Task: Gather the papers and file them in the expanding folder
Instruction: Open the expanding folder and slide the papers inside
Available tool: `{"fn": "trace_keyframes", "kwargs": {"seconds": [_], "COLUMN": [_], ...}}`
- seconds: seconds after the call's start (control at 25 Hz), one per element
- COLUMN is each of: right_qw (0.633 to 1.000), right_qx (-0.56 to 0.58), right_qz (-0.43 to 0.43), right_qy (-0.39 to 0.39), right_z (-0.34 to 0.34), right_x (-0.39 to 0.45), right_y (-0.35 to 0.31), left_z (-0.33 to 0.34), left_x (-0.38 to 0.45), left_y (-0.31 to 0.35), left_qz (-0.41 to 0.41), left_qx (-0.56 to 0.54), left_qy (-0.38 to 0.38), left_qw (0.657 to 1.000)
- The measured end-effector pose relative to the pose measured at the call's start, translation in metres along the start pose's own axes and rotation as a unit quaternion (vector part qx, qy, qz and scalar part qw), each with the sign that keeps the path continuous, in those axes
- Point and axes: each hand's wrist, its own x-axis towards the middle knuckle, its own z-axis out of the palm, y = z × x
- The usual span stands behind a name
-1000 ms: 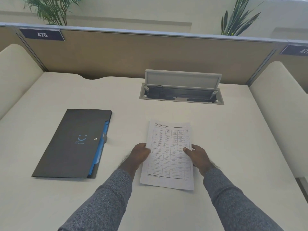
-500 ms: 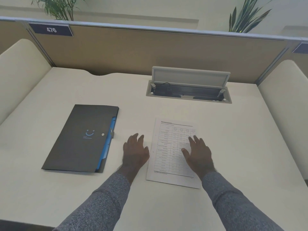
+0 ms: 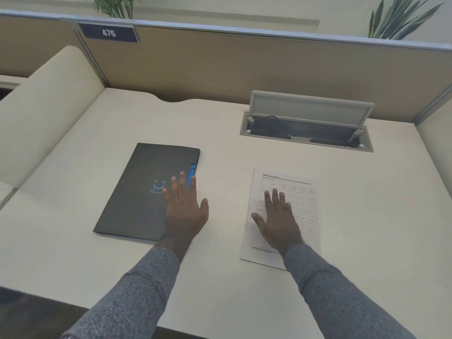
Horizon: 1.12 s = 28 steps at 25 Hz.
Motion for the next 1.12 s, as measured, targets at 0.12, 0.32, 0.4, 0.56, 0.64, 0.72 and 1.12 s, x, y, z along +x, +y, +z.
{"fn": "trace_keyframes", "kwargs": {"seconds": [0.12, 0.32, 0.4, 0.56, 0.64, 0.72, 1.12], "right_qw": [1.0, 0.997, 0.994, 0.99, 0.989, 0.989, 0.959], "right_qx": [0.008, 0.03, 0.031, 0.059, 0.09, 0.107, 0.253], "right_qz": [-0.024, -0.067, -0.087, -0.104, -0.081, -0.05, 0.097], "right_qy": [-0.008, -0.039, -0.053, -0.078, -0.089, -0.092, -0.084], "right_z": [0.008, 0.021, 0.025, 0.027, 0.027, 0.028, 0.026], "right_x": [0.011, 0.03, 0.037, 0.053, 0.063, 0.072, 0.097], "right_y": [-0.027, -0.075, -0.094, -0.131, -0.149, -0.165, -0.189], "left_z": [-0.004, -0.001, 0.003, 0.013, 0.016, 0.018, 0.016], "left_x": [0.0, -0.007, -0.009, -0.013, -0.015, -0.015, -0.009], "left_y": [-0.029, -0.062, -0.073, -0.087, -0.091, -0.095, -0.093], "left_qz": [-0.027, -0.07, -0.083, -0.095, -0.094, -0.092, -0.093], "left_qx": [-0.001, 0.011, 0.018, 0.011, 0.008, 0.002, -0.053], "left_qy": [0.0, -0.028, -0.058, -0.115, -0.136, -0.147, -0.175], "left_qw": [1.0, 0.997, 0.995, 0.989, 0.986, 0.985, 0.979]}}
